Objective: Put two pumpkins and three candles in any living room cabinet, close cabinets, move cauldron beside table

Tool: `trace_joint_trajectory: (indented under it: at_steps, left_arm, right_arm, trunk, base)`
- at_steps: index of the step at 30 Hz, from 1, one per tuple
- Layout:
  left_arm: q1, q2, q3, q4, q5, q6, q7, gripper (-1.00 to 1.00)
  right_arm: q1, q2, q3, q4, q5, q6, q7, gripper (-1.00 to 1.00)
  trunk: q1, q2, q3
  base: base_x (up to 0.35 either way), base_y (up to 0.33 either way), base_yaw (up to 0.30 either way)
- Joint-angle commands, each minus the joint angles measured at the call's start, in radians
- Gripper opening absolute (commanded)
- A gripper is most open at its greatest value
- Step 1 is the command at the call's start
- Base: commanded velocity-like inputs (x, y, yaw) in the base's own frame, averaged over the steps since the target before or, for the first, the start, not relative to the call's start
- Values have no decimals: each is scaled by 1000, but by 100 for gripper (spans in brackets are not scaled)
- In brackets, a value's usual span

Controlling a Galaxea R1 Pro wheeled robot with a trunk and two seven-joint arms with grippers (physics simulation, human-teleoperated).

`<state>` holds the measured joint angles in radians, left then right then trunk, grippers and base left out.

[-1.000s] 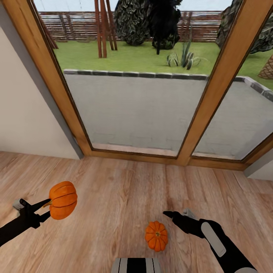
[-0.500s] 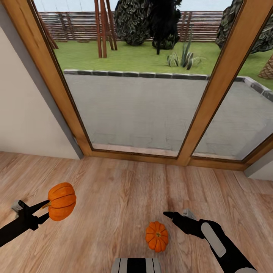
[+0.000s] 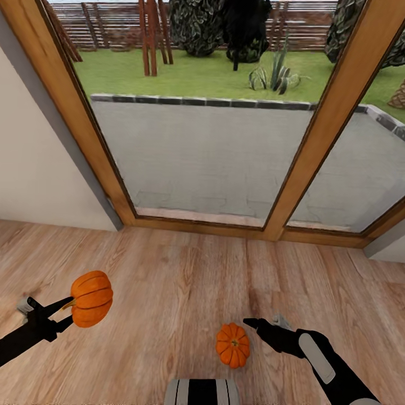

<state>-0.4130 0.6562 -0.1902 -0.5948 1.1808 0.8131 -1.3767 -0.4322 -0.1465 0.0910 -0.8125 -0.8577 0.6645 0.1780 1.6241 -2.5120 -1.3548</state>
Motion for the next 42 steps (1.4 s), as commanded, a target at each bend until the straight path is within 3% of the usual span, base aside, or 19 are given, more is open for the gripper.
trace_joint_trajectory:
  at_steps: [1,42]
  left_arm:
    - [-1,1,-6,0,8,11,-4,-100]
    - [-1,0,-14,-5,6,11,-3,-100]
  right_arm:
    - [0,-1,2,1,2,0,2,100]
    - [0,-5,2,6,2,-76,3,100]
  trunk:
    - [0,-1,-5]
    - [19,-10,-163]
  base:
    - [0,0,0]
    - [0,0,0]
